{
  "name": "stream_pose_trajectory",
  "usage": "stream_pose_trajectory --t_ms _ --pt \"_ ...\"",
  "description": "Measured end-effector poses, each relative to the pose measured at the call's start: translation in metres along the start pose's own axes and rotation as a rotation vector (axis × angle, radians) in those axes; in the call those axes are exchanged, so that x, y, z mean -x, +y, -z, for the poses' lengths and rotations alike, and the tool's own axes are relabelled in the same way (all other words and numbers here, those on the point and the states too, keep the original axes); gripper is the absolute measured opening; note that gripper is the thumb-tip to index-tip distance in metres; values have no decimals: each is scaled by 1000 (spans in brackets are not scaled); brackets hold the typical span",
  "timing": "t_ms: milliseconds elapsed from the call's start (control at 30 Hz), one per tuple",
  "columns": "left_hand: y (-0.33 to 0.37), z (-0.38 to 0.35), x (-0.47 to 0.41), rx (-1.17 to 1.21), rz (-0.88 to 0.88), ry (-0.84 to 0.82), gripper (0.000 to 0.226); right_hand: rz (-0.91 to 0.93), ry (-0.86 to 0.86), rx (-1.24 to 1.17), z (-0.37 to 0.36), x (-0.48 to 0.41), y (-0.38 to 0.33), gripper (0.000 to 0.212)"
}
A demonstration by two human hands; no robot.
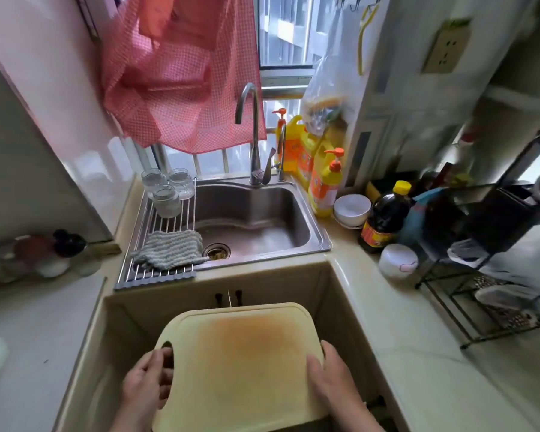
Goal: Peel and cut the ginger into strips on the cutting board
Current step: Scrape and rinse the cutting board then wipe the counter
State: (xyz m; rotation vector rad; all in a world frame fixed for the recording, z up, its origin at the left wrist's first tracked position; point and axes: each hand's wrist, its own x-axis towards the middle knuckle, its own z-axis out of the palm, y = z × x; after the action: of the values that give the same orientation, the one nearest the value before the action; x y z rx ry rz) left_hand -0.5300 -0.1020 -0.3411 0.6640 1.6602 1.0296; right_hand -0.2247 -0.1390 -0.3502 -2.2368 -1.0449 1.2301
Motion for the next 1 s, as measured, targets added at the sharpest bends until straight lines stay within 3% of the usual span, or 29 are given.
stream_pose_trajectory --t_ms 167,300,367,467,533,633,733,833,933,1000 --pt "14 -12 7 -79 -62 -66 27 -121 144 -261 23 4 -11 23" --pt "37 -29 -14 -231 -137 -90 37 -127 234 -290 31 -4 -19 19" --pt "54 -39 -46 -311 -256 -29 38 -135 265 -321 33 -12 -20 19" --pt "83 -61 -105 -606 -457 68 19 -137 315 -345 31 -26 -18 18" --pt "101 -75 -146 -852 -505 100 39 -139 350 -353 29 -38 -14 18" --pt "123 -88 -198 -1150 -442 59 62 -176 373 -344 30 -54 -9 17" --pt "123 -90 -231 -1325 -309 -28 68 -206 361 -334 28 -68 -2 14" --pt "117 -95 -239 -1501 -273 -43 48 -195 362 -342 20 -76 1 19" --pt "117 -100 -232 -1628 -392 25 12 -209 379 -390 14 -76 0 21" --pt "120 -101 -228 -1619 -457 74 11 -206 388 -417 14 -71 -2 21"
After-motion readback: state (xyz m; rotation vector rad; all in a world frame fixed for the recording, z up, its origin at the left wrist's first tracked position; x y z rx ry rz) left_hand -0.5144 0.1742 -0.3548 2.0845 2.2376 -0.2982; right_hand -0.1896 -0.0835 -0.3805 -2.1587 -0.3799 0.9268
